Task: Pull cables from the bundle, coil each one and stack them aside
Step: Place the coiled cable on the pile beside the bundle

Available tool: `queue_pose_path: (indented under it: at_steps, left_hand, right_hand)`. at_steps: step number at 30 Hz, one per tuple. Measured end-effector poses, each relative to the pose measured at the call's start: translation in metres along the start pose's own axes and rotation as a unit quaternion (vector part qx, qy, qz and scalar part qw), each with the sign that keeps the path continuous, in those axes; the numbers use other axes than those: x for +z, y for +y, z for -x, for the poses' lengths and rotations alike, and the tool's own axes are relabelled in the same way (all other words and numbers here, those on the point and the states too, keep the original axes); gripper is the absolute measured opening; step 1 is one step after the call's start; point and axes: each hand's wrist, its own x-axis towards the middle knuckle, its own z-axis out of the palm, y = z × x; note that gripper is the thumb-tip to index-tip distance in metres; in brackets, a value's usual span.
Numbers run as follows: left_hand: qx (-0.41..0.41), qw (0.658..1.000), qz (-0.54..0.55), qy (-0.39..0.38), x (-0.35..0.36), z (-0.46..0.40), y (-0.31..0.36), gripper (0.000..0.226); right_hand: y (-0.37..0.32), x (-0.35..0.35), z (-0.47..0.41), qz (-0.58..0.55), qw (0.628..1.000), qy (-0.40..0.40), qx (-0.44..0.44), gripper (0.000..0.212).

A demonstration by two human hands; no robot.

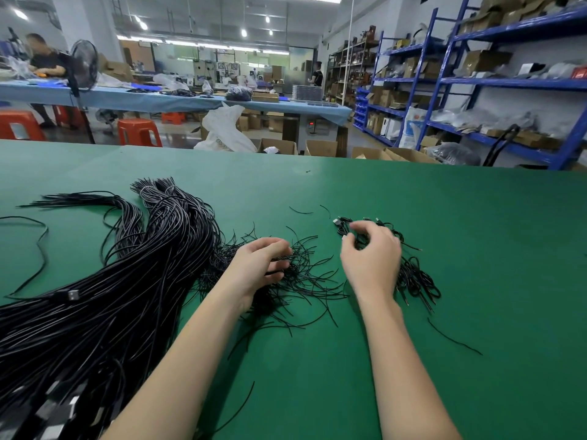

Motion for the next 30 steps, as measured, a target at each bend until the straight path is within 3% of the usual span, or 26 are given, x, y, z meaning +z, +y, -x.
queue_pose_path:
  at_steps: [3, 6, 11, 19, 22, 24, 27, 30]
  left_hand:
    - [0.007, 1.0, 0.01, 0.021, 0.001, 0.0, 0.001, 0.015]
    - [0.015, 0.999, 0.031, 0.034, 0.001, 0.001, 0.001, 0.011]
    - [0.052, 0.991, 0.041, 0.112, -0.004, -0.001, 0.002, 0.014]
    - [0.155, 0.954, -0.116, 0.227, -0.016, -0.002, 0.009, 0.03]
    - [0.19, 0.903, -0.275, 0.269, -0.025, 0.0, 0.011, 0.023]
    - [0.192, 0.848, -0.411, 0.274, -0.034, 0.002, 0.009, 0.013]
    - [0.117, 0.712, -0.631, 0.285, -0.049, 0.003, 0.002, 0.026]
    - [0.038, 0.672, -0.685, 0.278, -0.057, 0.004, 0.002, 0.03]
  right_hand:
    - [-0.029, 0.017, 0.019, -0.087, 0.995, -0.047, -0.034, 0.017]
    - [-0.043, 0.038, 0.047, -0.103, 0.986, -0.106, -0.072, 0.016]
    - [-0.035, 0.055, 0.069, -0.125, 0.983, -0.103, -0.086, 0.014]
    - [-0.035, 0.057, 0.075, -0.113, 0.981, -0.121, -0.099, 0.015]
    - [-0.036, 0.058, 0.074, -0.099, 0.98, -0.143, -0.098, 0.016]
    - [-0.036, 0.058, 0.074, -0.089, 0.98, -0.149, -0.094, 0.016]
    - [-0.038, 0.06, 0.076, -0.088, 0.979, -0.161, -0.089, 0.015]
    - [-0.042, 0.062, 0.078, -0.092, 0.976, -0.174, -0.089, 0.015]
